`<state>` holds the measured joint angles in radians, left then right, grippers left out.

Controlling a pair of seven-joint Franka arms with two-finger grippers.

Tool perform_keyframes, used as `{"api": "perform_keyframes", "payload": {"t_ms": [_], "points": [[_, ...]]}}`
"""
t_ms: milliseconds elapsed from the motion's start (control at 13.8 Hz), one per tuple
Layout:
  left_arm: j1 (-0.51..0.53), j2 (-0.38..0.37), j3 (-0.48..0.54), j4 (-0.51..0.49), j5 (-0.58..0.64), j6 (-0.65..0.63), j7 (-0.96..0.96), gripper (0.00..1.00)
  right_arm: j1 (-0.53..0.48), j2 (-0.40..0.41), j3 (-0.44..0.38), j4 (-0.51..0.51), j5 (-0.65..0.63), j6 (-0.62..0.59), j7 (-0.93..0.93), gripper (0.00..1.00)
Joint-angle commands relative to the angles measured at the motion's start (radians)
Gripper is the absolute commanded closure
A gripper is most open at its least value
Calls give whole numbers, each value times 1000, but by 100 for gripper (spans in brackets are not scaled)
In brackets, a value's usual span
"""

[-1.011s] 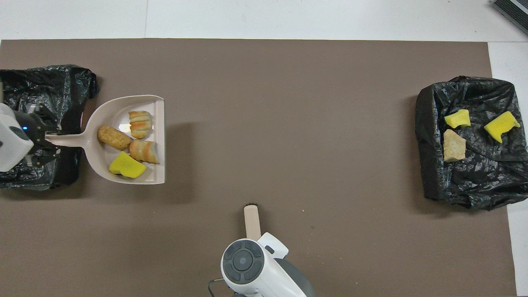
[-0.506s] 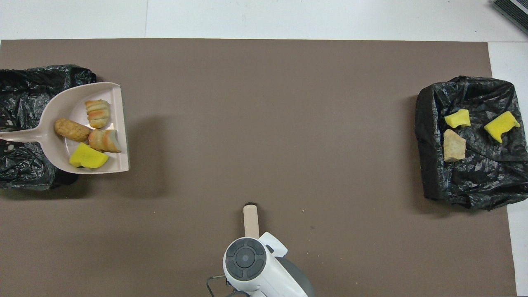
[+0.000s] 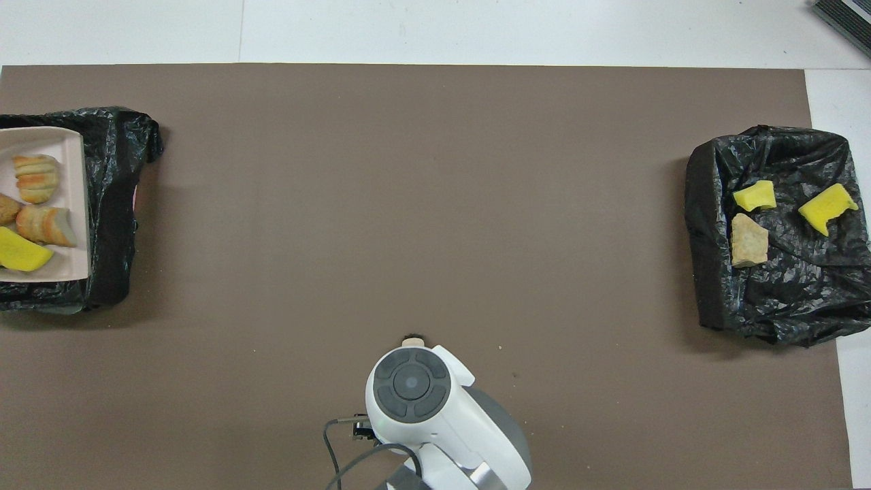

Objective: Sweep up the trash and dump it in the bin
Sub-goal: 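Tip the dustpan into the black bag with the left gripper while the right gripper withdraws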

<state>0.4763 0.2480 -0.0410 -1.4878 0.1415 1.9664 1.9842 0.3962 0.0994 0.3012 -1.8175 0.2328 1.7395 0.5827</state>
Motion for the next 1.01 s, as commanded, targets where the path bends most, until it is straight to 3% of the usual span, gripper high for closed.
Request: {"api": "perform_keyframes", "payload": {"t_ms": [0,217,506,650,939], "points": [[-22,13,-2,17,142,67,-75,100,-72,23,9,87,-71,-84,-79,0],[-77,10,-2,8,283,63,-168,100,-143,11,7,122,-202,-118,-206,0],[-149,-3,0,-14,416,10,-258,100,-304,-7,1,164,-216,-133,-450,0],[-198,-7,1,-12,521,-38,-330,100,-355,-20,1,179,-343,-133,-561,0],[-237,-29,0,-11,686,-75,-384,100,-427,-24,-46,211,-365,-133,-584,0]]}}
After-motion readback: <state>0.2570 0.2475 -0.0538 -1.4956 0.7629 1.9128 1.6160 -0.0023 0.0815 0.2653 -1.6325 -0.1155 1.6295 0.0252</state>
